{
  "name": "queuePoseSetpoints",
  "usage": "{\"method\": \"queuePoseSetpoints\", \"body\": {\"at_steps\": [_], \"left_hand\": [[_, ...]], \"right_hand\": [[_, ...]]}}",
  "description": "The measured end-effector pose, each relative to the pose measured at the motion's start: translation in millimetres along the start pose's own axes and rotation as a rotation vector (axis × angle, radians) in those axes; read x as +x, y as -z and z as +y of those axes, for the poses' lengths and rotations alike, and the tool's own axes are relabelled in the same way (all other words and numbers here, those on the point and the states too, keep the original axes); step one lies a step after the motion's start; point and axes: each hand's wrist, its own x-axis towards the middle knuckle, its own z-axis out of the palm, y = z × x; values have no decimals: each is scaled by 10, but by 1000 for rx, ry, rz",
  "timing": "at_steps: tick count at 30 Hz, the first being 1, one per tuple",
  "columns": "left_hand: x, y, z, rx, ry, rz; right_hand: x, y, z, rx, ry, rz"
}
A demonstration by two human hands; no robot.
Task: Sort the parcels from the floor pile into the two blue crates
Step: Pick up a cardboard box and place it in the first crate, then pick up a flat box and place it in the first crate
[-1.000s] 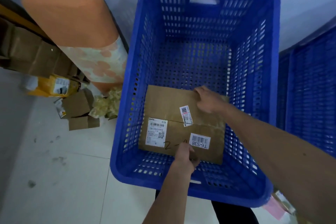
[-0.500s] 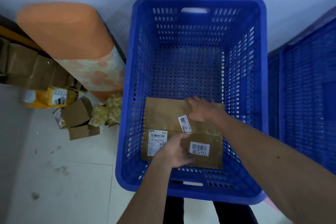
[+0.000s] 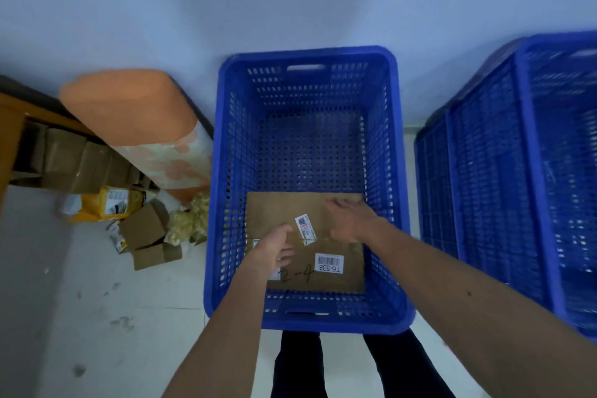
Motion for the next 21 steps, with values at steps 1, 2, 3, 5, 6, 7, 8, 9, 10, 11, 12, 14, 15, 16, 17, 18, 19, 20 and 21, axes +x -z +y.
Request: {"method": "queuePoseSetpoints", "body": {"at_steps": [1, 2, 3, 5, 6, 7, 8, 9, 10, 11, 12, 14, 15, 16, 17, 18, 19, 20, 21], "left_hand": [[-164, -19, 51, 29, -12, 6], [-349, -44, 129, 69, -31, 9], [-522, -79, 229, 111, -59, 5], [-863, -152, 434, 194, -133, 12], [-1040, -192, 536, 233, -173, 14], [-1191, -220, 632, 268, -219, 7], [-1359, -254, 742, 309, -276, 3], [-1510, -294, 848, 350, -336, -2], [-1679, -339, 943, 405, -391, -10], [-1823, -395, 1022, 470, -444, -17], [-1976, -464, 1079, 546, -495, -18], [-2160, -591, 1144, 691, -626, -27], [-2230, -653, 1151, 751, -683, -42], [-2293, -718, 1155, 820, -727, -49], [-2345, -797, 1161, 897, -779, -60], [-2427, -884, 1153, 976, -826, -68], [-2502, -983, 1129, 1032, -863, -87], [-2586, -1098, 1089, 1078, -901, -106], [-2669, -1232, 1035, 1122, -947, -125]], "right_hand": [[-170, 56, 8, 28, 4, -6], [-329, 106, 15, 72, -1, -1], [-485, 170, 32, 114, -7, 24], [-797, 329, 67, 187, -49, 88], [-959, 419, 86, 218, -78, 120], [-1123, 503, 103, 245, -100, 156], [-1288, 588, 120, 272, -120, 195], [-1460, 667, 141, 304, -143, 232], [-1639, 734, 157, 349, -171, 271], [-1806, 778, 188, 392, -204, 311], [-1984, 808, 212, 422, -239, 347], [-2305, 786, 278, 488, -321, 425], [-2451, 731, 301, 525, -369, 468], [-2611, 662, 298, 556, -417, 508], [-2762, 563, 302, 581, -462, 543], [-2905, 439, 311, 606, -504, 567], [-3050, 297, 320, 636, -544, 586], [-3205, 156, 321, 661, -584, 608], [-3350, 2, 335, 688, -627, 635]]}}
